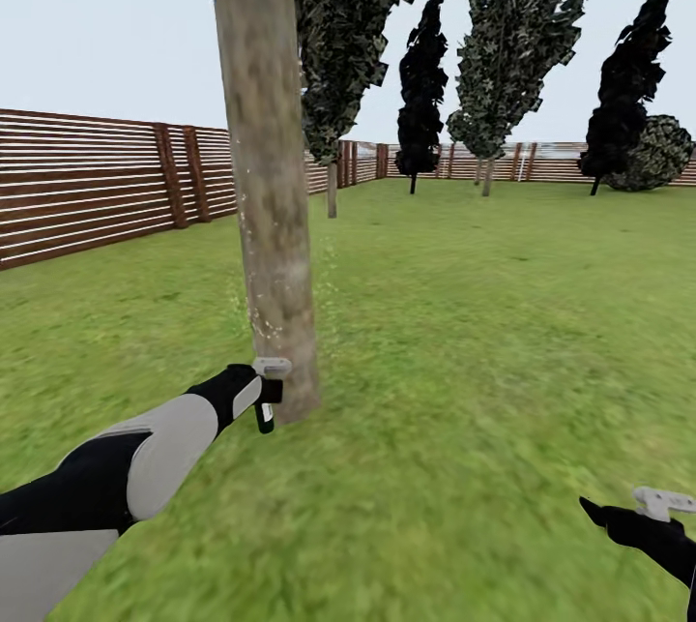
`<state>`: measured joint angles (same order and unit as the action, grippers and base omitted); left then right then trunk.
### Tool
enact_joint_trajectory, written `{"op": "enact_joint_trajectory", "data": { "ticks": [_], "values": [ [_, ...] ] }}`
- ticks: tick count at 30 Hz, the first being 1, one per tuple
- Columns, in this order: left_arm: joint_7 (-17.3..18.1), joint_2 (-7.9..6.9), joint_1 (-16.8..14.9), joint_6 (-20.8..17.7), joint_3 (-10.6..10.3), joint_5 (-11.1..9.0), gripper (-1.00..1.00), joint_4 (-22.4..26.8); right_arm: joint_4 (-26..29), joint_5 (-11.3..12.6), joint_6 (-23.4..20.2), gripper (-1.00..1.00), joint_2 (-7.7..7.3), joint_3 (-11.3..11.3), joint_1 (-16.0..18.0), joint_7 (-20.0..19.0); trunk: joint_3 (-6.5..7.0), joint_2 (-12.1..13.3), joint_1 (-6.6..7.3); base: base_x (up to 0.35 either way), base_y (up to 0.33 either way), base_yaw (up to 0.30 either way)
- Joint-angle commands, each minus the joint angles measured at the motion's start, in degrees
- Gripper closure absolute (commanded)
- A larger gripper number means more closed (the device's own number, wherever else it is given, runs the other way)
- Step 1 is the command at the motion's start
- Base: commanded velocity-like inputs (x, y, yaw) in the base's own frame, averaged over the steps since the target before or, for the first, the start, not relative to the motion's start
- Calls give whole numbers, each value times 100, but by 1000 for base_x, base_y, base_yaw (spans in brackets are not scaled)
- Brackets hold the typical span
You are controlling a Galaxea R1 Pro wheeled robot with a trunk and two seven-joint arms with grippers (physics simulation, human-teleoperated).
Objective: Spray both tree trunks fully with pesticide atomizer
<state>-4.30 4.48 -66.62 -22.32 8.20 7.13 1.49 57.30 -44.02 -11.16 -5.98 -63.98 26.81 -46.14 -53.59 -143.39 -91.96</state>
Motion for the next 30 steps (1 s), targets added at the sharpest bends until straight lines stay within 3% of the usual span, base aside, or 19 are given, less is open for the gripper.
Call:
{"op": "enact_joint_trajectory", "data": {
  "ticks": [1, 23, 30],
  "values": [
    [-1, 5, 0, 0, -2, 1, 100, 1, 0, 0, 0, -100, 0, 0, 0, 0, 0, 0, 0, 134, -320, 182],
    [-1, 44, 0, 0, -2, -1, 100, 1, 0, -1, 0, -100, 0, 0, 0, 0, 0, 0, 0, 90, -320, 251],
    [-1, 44, 0, 0, -2, -1, 100, 1, 0, -2, 0, -100, -1, 0, 0, 0, 0, 0, 0, 0, -322, 77]
  ]
}}
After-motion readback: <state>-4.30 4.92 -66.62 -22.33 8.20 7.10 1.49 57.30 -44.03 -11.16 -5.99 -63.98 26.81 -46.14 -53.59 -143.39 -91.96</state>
